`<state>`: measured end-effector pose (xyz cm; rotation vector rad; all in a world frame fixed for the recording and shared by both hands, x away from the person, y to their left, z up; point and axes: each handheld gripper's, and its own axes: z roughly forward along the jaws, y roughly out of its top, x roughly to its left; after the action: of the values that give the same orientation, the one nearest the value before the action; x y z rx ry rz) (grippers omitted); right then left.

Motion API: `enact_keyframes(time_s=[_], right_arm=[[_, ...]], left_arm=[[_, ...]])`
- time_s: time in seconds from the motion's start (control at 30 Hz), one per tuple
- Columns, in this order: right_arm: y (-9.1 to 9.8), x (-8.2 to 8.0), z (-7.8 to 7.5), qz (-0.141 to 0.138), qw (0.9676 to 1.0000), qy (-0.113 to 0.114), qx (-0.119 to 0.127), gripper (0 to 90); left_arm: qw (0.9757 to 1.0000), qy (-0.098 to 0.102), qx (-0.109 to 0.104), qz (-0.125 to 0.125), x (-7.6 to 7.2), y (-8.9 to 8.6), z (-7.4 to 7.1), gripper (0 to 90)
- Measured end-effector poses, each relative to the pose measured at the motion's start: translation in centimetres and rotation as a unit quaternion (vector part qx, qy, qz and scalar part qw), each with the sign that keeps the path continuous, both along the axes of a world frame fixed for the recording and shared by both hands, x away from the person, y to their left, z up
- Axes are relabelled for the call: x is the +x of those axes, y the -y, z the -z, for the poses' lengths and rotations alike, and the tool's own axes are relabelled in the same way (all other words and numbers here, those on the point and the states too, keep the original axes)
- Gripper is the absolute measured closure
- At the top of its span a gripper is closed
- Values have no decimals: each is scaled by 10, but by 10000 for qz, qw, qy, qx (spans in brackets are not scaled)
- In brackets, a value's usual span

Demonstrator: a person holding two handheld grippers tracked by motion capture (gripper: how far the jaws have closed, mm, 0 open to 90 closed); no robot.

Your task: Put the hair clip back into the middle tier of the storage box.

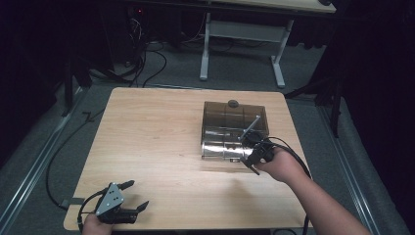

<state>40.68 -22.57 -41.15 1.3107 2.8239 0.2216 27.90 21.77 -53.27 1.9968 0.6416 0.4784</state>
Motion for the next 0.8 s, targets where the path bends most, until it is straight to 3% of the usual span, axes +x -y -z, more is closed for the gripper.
enact_keyframes(time_s=[0.33, 0.37, 0.5, 0.53, 0.8], right_arm=[[-9, 18, -1, -89, 9999, 79, 3, 795], [-11, 18, -1, 38, 10000, 24, 3, 795], [-13, 24, 0, 6, 10000, 55, 12, 795], [-12, 27, 1, -117, 9999, 99, 23, 795], [-14, 40, 1, -38, 9999, 105, -17, 795]], left_arm=[[10000, 0, -9, 0, 0, 0, 0, 151], [10000, -2, -11, 1, 0, 0, 0, 151], [10000, 0, -14, 8, 0, 0, 0, 151], [10000, 0, -16, 9, 0, 0, 0, 151], [10000, -11, -12, 25, 0, 0, 0, 151]])
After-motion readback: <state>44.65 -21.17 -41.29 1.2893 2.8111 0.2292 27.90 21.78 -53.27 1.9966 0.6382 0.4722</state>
